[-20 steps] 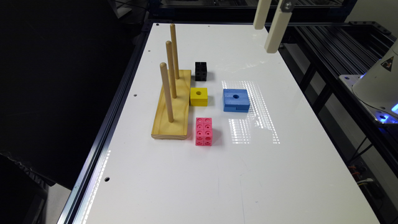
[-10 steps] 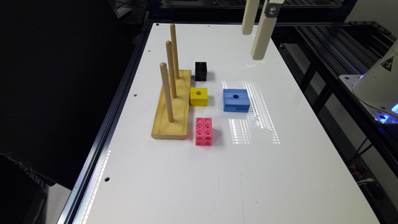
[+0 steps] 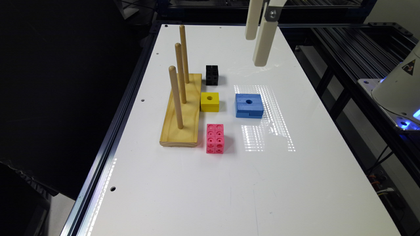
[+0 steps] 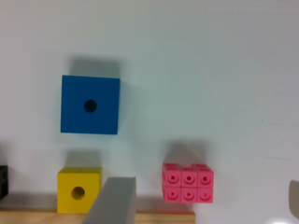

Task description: Pick up pink block.

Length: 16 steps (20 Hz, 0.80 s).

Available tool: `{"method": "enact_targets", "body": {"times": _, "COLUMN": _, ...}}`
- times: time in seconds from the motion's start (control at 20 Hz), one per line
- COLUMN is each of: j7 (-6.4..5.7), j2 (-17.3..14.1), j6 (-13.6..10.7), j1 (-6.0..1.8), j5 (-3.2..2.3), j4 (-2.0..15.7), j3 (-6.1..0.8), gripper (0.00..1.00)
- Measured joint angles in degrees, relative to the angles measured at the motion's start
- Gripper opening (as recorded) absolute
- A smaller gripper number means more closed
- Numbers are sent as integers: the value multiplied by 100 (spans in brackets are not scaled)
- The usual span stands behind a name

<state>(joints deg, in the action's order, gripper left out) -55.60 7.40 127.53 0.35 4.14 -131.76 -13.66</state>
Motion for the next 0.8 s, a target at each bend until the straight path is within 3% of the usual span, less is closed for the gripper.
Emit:
{"method": "enact_targets", "body": {"times": 0.5, "j7": 0, "j2": -137, "j6": 19, "j1": -66, "j5": -15, "j4": 65, "j3": -2, "gripper": 100}}
{"method": "enact_targets", "body": {"times": 0.8, "j7": 0, "j2": -795, "j6": 613, "j1": -74, "j5": -83, "j4": 65, "j3": -6, "gripper": 100}}
